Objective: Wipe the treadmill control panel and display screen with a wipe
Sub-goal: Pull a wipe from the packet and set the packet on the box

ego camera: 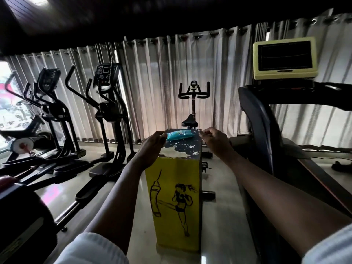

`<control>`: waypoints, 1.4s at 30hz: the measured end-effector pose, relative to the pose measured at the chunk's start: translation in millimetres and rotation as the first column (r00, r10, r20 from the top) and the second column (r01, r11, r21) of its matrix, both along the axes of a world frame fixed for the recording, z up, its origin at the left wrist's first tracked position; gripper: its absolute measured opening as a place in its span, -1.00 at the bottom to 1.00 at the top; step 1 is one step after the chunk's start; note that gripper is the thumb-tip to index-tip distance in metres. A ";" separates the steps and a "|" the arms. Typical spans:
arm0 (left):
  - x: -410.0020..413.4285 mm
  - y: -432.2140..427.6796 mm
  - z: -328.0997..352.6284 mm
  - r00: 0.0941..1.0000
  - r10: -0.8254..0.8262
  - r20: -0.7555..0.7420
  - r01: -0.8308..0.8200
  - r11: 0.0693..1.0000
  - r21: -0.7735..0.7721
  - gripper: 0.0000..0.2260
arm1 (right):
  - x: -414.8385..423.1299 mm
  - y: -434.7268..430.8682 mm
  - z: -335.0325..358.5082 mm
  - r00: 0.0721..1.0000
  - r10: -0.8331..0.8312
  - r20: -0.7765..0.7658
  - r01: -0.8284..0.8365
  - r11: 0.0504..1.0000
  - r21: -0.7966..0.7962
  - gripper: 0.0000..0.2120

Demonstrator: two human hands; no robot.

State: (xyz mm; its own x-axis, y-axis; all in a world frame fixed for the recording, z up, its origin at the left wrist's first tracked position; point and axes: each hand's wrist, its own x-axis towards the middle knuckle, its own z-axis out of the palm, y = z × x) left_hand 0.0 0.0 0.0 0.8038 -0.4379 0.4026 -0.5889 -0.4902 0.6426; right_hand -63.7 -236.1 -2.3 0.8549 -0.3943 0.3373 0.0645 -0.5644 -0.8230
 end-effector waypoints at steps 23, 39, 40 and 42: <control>537.0 -153.9 -111.0 0.973 0.016 -0.229 0.009 0.994 0.108 -0.64 | 541.4 -125.3 -112.4 0.948 -0.077 -0.308 0.021 0.983 -0.182 -0.85; 623.9 -214.0 -188.2 0.946 -0.168 -0.278 0.262 0.900 0.347 -0.27 | 627.5 -144.8 -178.2 0.938 -0.132 -0.322 0.059 0.972 -0.228 -0.92; 624.7 -213.0 -190.3 0.948 -0.167 -0.270 0.259 0.900 0.351 -0.28 | 629.9 -145.1 -176.4 0.948 -0.145 -0.282 0.086 0.974 -0.209 -0.94; 625.9 -210.7 -191.0 0.956 -0.153 -0.251 0.235 0.910 0.341 -0.31 | 633.8 -145.9 -167.7 0.963 -0.176 -0.203 0.151 0.979 -0.135 -0.94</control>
